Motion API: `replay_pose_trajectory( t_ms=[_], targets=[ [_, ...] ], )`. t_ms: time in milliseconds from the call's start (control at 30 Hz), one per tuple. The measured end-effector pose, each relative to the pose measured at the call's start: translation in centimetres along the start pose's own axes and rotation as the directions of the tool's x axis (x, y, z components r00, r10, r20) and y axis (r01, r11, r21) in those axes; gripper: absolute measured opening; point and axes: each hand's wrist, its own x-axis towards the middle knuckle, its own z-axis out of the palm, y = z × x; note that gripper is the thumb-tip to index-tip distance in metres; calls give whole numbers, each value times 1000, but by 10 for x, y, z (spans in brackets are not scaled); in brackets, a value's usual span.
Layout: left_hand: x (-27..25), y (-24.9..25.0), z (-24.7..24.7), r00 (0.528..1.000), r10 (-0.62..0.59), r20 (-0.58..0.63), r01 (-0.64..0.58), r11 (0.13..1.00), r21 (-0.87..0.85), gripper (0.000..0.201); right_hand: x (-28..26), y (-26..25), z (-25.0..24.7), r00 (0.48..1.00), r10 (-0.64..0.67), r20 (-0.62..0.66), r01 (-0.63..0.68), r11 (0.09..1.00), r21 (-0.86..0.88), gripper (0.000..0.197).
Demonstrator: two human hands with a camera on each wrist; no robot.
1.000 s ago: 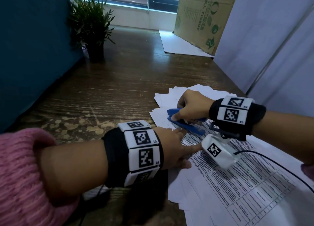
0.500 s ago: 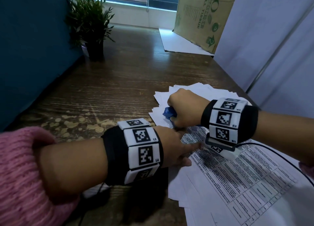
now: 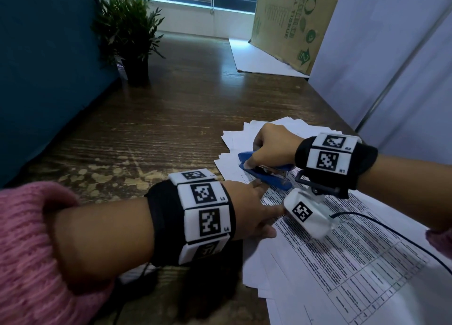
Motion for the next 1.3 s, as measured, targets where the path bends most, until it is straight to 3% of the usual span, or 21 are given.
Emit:
replay_pose_trajectory(
  t_ms=[333,467,767,933,1000,1067,1167,1300],
  targets=[
    [-2,1,-1,1000,-8,-3,8,1000,5,52,2,2,0,995,103,4,-103,986,134,35],
    [-1,2,2,1000,-20,-24,20,1000,6,53,-7,-6,6,994,-63,-93,53,993,-101,22],
    [1,1,4,1000,-7,-16,7,1000,2,56,-23,-23,7,956,-287,-54,240,878,-414,36],
    [0,0,4,999,-2,-42,2,1000,5,56,-28,-29,11,920,-392,-21,324,788,-523,11],
    [0,1,3,999,-5,-35,5,1000,6,56,-26,-27,9,929,-369,-21,307,802,-511,21],
    [-1,2,1,1000,-7,-19,7,1000,1,56,-20,-21,7,958,-284,-37,243,874,-421,34],
    [-2,2,1,1000,-23,8,23,1000,-5,55,-6,-8,4,981,-183,-64,162,954,-253,30],
    [-4,2,-2,999,-21,32,22,999,-26,58,1,3,-4,991,-130,9,130,979,-157,31]
  ],
)
